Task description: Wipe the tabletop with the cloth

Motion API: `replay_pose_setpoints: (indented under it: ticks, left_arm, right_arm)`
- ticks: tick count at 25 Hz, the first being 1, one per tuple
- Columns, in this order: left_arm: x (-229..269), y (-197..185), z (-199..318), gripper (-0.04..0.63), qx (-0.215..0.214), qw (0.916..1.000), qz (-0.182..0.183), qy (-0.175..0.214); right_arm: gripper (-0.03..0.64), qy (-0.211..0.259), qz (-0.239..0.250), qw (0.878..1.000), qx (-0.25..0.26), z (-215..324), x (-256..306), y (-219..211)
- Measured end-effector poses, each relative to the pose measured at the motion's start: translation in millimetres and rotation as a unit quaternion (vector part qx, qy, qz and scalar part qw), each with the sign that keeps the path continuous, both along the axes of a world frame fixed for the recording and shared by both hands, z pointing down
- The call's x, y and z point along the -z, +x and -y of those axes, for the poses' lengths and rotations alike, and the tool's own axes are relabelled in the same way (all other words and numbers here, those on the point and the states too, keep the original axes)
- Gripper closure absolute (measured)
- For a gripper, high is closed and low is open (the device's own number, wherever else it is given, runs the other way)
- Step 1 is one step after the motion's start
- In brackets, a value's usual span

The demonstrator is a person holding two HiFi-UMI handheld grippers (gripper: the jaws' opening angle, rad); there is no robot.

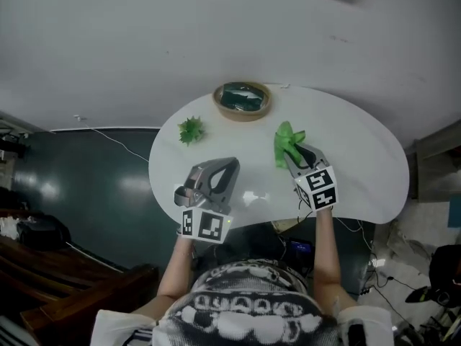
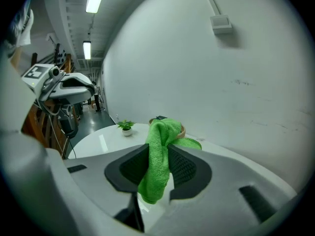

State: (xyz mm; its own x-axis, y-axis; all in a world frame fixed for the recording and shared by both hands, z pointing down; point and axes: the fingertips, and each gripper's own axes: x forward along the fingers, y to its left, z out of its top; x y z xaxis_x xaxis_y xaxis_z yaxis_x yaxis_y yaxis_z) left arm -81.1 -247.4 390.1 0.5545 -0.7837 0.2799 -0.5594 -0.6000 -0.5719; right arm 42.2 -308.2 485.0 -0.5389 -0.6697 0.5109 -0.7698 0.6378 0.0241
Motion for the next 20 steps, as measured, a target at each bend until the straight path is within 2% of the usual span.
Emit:
replay_pose_setpoints:
  ticks: [7, 15, 20]
  left_arm:
    - [-10.0, 10.5, 30.0, 0.577, 0.019, 0.9996, 0.013, -0.014]
    - [-18.6, 19.2, 47.9, 0.577, 0.026, 0.9990, 0.021, -0.030]
    - [-22.8, 23.9, 59.1, 0.577, 0.025, 0.9986, 0.022, -0.041]
  right_arm:
    - [0.499, -0.013, -0.047, 0.999, 0.021, 67.1, -39.5, 20.4]
    - [0.499, -0.058, -0.093, 0.993, 0.033, 121.3, -110.5, 26.3]
    - [0.499, -0.069, -0.137, 0.988, 0.031, 148.1, -135.0, 59.1]
